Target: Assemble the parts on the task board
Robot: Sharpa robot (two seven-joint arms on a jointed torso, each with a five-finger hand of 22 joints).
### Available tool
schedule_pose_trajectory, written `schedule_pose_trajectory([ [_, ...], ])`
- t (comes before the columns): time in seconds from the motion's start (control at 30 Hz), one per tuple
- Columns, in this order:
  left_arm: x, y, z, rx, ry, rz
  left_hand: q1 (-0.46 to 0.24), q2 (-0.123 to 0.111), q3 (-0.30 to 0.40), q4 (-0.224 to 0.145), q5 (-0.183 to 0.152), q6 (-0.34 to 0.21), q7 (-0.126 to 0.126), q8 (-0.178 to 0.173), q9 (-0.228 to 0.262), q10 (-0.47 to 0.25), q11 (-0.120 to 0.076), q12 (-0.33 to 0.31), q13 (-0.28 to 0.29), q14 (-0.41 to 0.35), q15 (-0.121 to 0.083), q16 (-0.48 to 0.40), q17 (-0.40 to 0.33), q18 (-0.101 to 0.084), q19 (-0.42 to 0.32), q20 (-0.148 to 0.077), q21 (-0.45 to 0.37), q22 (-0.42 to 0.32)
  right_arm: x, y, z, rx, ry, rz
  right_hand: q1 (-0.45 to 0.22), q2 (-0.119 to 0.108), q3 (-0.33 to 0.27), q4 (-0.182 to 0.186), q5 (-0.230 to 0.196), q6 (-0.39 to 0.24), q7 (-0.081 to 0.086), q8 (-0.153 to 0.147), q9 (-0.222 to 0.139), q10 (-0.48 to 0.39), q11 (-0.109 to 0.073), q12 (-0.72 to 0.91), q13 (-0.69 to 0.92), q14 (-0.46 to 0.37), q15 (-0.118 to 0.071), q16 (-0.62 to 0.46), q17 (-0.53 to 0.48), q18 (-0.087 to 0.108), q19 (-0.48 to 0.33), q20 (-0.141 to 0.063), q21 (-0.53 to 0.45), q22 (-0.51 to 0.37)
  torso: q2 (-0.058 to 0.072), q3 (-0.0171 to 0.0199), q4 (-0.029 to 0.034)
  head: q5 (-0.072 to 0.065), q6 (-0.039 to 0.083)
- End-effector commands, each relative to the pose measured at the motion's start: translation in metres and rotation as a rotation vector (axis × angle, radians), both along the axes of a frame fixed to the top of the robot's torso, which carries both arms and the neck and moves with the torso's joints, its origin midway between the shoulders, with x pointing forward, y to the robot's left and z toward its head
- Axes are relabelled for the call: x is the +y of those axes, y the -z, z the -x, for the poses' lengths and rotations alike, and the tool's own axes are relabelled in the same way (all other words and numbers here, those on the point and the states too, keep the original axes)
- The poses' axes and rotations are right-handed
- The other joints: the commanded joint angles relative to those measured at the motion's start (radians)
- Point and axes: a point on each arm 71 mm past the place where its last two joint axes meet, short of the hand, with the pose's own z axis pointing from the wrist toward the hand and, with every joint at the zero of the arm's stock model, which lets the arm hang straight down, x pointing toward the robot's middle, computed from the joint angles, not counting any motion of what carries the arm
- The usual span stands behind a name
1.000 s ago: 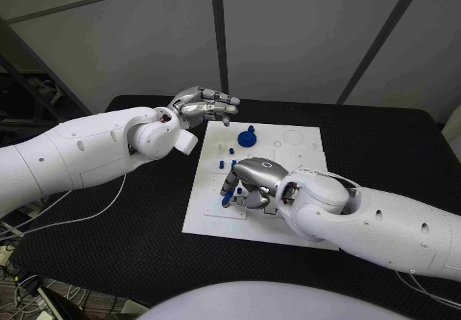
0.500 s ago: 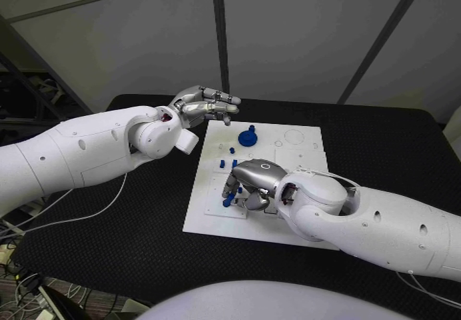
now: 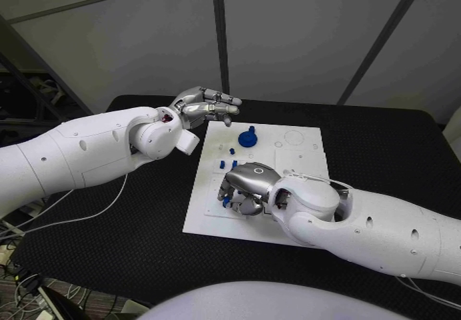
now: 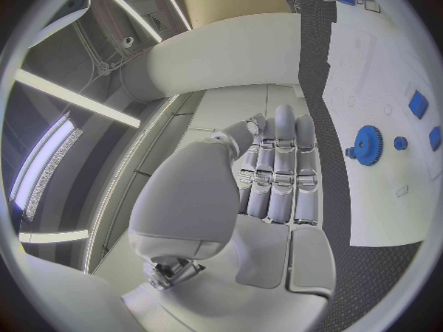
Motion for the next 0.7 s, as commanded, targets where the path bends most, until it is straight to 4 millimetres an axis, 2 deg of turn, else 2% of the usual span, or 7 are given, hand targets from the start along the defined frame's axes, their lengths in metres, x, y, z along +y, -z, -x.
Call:
schedule_pose_trajectory([
  [0.03,-0.001,-0.001,0.000,0.000,0.011,0.008,-0.008,0.004,-0.003,-0.002,-0.004,-0.003,0.004,-0.006,-0.002,-0.001,0.004,-0.003,0.001,0.005,0.003,-0.007,-0.001,-0.013,-0.004,0.006,-0.005,-0.001,0.001,0.003,0.002,0.010,-0.015,0.008,-0.018,-0.020,0.004,0.005,0.003,-0.022,0.006,-0.008,-0.006,-0.055,0.013,-0.005,-0.016,0.021,0.014,0.005,-0.004,-0.003,-0.004,0.013,-0.009,-0.007,0.000,-0.0003,-0.0001,0.001,0.000],
  [0.07,-0.001,-0.001,0.000,0.000,0.011,0.008,-0.008,0.004,-0.003,-0.002,-0.004,-0.003,0.004,-0.006,-0.002,-0.001,0.004,-0.003,0.001,0.005,0.003,-0.007,-0.001,-0.013,-0.004,0.006,-0.005,-0.001,0.001,0.003,0.002,0.010,-0.014,0.004,-0.023,-0.027,0.005,0.006,0.002,-0.038,0.008,-0.009,-0.009,-0.077,0.018,-0.005,-0.018,0.020,0.018,0.004,-0.007,-0.002,-0.007,0.017,-0.014,-0.012,-0.001,-0.0002,-0.0004,0.002,0.000],
  [0.13,0.000,-0.001,0.000,0.001,0.011,0.008,-0.009,0.004,-0.003,-0.002,-0.004,-0.003,0.004,-0.006,-0.002,-0.002,0.004,-0.003,0.001,0.005,0.003,-0.007,-0.001,-0.013,-0.004,0.006,-0.006,-0.002,0.000,0.002,0.002,0.005,-0.006,-0.013,-0.031,-0.044,0.000,0.003,0.001,-0.079,0.002,-0.008,-0.020,-0.133,0.030,-0.005,-0.018,0.016,0.028,-0.001,-0.016,0.004,-0.019,0.027,-0.034,-0.033,0.000,0.0004,-0.0005,0.002,0.001],
  [0.33,0.000,-0.001,0.000,0.003,0.013,0.007,-0.009,0.004,-0.003,-0.002,-0.004,-0.003,0.004,-0.006,-0.002,-0.002,0.004,-0.003,0.001,0.005,0.003,-0.007,-0.001,-0.013,-0.004,0.006,-0.006,-0.002,-0.002,-0.003,0.001,-0.025,0.010,-0.085,-0.029,-0.067,-0.038,-0.007,-0.001,-0.134,-0.017,-0.007,-0.031,-0.224,0.048,-0.004,-0.018,0.003,0.042,-0.025,-0.055,0.026,-0.070,0.043,-0.122,-0.125,-0.001,0.0010,-0.0005,0.002,0.001],
  [0.47,0.001,-0.001,0.000,0.004,0.013,0.006,-0.010,0.004,-0.004,-0.002,-0.005,-0.004,0.004,-0.006,-0.002,-0.002,0.004,-0.004,0.001,0.005,0.003,-0.008,-0.001,-0.013,-0.004,0.006,-0.007,-0.002,-0.007,-0.008,0.003,-0.037,0.011,-0.149,-0.025,-0.076,-0.074,-0.004,-0.001,-0.160,-0.025,-0.007,-0.032,-0.252,0.052,0.002,-0.016,-0.001,0.046,-0.030,-0.064,0.030,-0.079,0.049,-0.144,-0.146,0.000,0.0023,-0.0002,0.002,0.003],
  [0.63,0.003,-0.001,0.000,0.006,0.009,0.003,-0.010,0.004,-0.004,-0.002,-0.005,-0.004,0.004,-0.006,-0.002,-0.002,0.004,-0.004,0.001,0.005,0.003,-0.008,-0.001,-0.013,-0.004,0.006,-0.007,-0.002,-0.025,-0.017,0.009,-0.043,0.024,-0.245,-0.037,-0.094,-0.141,0.021,-0.004,-0.178,-0.026,-0.006,-0.031,-0.266,0.053,0.005,-0.016,-0.007,0.047,-0.042,-0.082,0.042,-0.104,0.050,-0.197,-0.200,0.000,0.0016,-0.0015,-0.004,0.004],
  [0.7,0.006,-0.001,0.001,0.007,0.005,0.001,-0.010,0.004,-0.004,-0.002,-0.005,-0.004,0.004,-0.006,-0.002,-0.002,0.004,-0.004,0.001,0.005,0.003,-0.008,-0.001,-0.013,-0.004,0.006,-0.007,-0.002,-0.038,-0.022,0.010,-0.048,0.048,-0.281,-0.022,-0.083,-0.206,0.050,-0.003,-0.180,-0.026,-0.003,-0.029,-0.271,0.054,0.009,-0.015,-0.010,0.046,-0.049,-0.092,0.046,-0.113,0.051,-0.228,-0.231,0.000,0.0023,-0.0029,-0.007,0.004],
])
